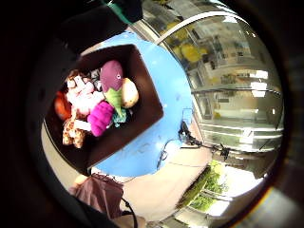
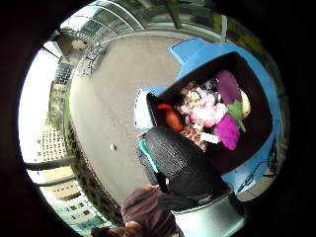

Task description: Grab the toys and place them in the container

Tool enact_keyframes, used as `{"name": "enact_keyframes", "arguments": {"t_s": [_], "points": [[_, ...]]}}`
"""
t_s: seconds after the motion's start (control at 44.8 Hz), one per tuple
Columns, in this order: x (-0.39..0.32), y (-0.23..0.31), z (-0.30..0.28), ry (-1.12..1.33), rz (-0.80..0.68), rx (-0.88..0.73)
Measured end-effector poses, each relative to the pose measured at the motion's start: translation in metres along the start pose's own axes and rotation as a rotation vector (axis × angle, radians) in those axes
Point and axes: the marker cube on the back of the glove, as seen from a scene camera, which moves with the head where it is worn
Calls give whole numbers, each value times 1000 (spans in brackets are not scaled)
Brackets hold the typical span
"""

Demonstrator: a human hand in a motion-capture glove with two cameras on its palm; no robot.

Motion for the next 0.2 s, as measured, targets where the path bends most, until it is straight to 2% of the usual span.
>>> {"name": "enact_keyframes", "arguments": {"t_s": [0.045, 0.134, 0.201], "points": [[1, 0, 0, -8, 2, 9], [-1, 6, 2, -12, -150, 11], [-5, 3, 3, -43, -80, 4]]}}
